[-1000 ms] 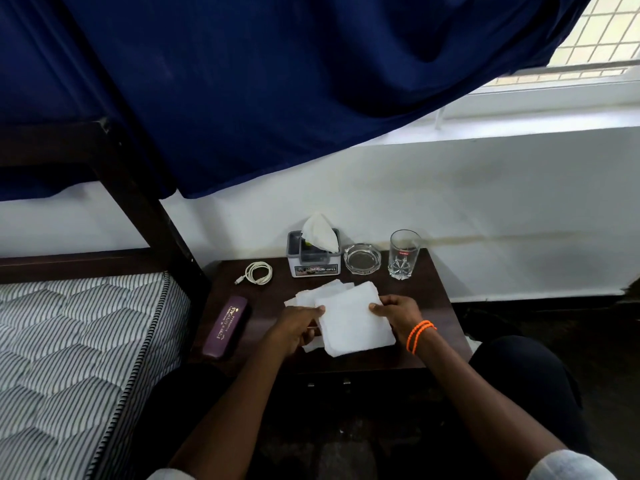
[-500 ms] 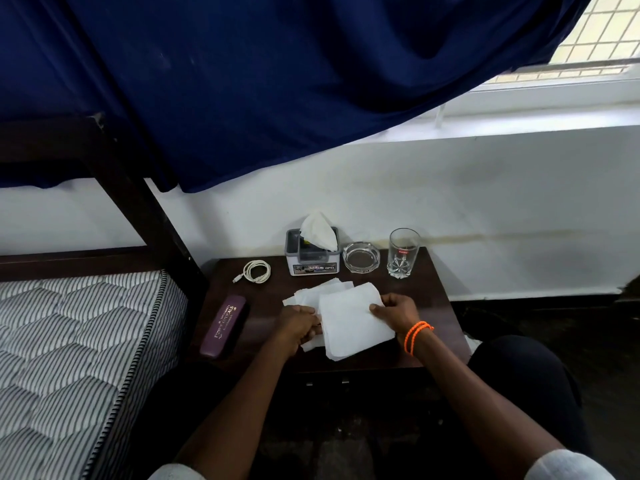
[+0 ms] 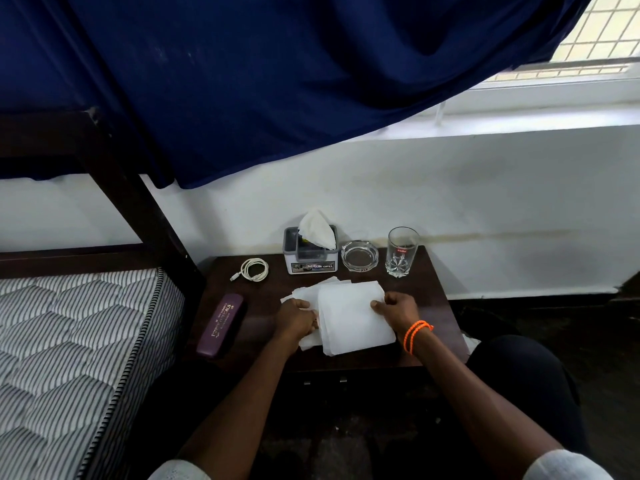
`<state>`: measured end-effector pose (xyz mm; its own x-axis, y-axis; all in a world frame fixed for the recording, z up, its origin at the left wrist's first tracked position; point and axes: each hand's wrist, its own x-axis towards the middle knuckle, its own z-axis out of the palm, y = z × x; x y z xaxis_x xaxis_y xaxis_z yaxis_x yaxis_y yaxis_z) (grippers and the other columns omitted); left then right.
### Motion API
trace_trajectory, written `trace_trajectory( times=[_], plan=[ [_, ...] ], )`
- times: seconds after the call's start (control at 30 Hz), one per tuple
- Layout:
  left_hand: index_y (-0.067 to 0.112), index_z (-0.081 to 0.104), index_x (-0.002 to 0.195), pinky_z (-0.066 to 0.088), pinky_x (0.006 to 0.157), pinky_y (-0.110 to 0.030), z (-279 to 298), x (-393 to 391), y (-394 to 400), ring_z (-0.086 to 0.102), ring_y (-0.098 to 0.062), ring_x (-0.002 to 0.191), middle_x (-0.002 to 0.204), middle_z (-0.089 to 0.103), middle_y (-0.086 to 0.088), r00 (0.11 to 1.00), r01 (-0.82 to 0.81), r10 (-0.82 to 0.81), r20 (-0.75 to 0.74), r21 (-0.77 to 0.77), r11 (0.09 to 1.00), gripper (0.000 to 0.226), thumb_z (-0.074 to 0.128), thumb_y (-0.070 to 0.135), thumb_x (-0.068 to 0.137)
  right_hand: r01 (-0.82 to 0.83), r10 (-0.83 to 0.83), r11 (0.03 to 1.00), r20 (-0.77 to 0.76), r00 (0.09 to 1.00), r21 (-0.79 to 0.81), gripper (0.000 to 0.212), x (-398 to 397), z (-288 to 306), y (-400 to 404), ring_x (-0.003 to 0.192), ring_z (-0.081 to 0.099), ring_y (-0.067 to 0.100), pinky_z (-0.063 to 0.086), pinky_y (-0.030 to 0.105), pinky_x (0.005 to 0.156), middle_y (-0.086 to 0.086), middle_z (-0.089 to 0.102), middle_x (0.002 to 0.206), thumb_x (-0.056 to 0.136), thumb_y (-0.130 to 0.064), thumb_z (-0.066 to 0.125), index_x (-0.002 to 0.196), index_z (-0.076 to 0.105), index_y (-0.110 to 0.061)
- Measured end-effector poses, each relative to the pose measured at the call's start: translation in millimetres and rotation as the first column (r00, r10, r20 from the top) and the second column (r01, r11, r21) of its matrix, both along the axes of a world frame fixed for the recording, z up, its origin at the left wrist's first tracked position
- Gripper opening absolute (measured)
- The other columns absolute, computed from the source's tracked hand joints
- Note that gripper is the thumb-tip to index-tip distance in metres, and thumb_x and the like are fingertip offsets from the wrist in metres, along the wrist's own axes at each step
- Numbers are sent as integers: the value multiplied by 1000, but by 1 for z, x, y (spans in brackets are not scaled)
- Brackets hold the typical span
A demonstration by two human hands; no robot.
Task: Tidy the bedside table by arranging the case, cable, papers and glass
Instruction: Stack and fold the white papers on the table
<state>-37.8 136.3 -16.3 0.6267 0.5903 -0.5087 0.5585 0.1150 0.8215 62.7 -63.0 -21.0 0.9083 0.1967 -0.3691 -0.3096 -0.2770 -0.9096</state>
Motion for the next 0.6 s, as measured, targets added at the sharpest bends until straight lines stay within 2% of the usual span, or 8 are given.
trace_trajectory(
  times=[0.1,0.2,0.27,0.4,0.47,0.53,0.57,0.6],
  plan=[
    [7,57,108,45,51,-29,0,2,1,54,-21,54,81,65,-21,1000,-14,14,-2,2,1000,22,61,-4,90,0,0,1000,-17,1000,5,13,0,-1,0,77,62,26,57,49,77,20,68,86,85,-1,73,86,67,10],
    [6,58,113,44,51,-28,0,2,0,53,-20,53,85,64,-22,1000,-20,20,11,8,1000,24,63,0,91,6,-5,999,-35,999,41,6,-1,-2,1,78,63,27,57,48,78,21,69,88,83,2,75,84,69,2],
    [6,60,116,42,51,-26,-1,2,0,53,-19,53,86,64,-20,999,-26,26,20,1,1000,27,67,2,90,13,-8,997,-69,998,82,11,-3,0,2,78,64,28,56,48,79,22,70,89,83,5,75,80,68,-3],
    [2,62,122,39,47,-23,-3,2,0,51,-17,51,74,62,-14,1000,-22,22,10,-5,1000,32,69,9,92,26,-14,992,-100,995,123,17,-5,1,4,76,65,29,57,49,79,21,70,85,81,6,77,75,66,-5],
    [1,60,127,39,46,-22,-3,1,-1,50,-16,50,69,61,-12,1000,-11,11,9,-40,999,40,73,14,92,33,-21,992,-100,995,122,18,-6,2,5,71,65,27,57,46,75,19,70,82,80,6,77,73,65,-6],
    [1,59,130,47,50,-26,-1,-1,-3,62,-23,63,88,70,-21,1000,17,-16,11,-63,998,50,80,15,87,40,-27,991,-103,994,130,19,-7,2,5,67,64,25,56,39,70,18,69,80,80,6,77,73,64,-6],
    [3,59,129,56,60,-34,0,-1,-4,70,-32,81,105,72,-27,999,33,-33,2,-46,998,52,82,14,84,42,-26,989,-111,993,141,18,-7,3,6,68,64,26,56,40,70,19,69,81,81,6,77,74,65,-5],
    [4,61,128,60,76,-44,0,-1,-4,71,-40,100,118,70,-28,999,39,-39,-9,-14,999,52,84,11,82,42,-22,987,-127,992,157,14,-7,3,6,70,65,28,57,42,72,21,70,84,81,5,77,77,66,-3]
  ],
)
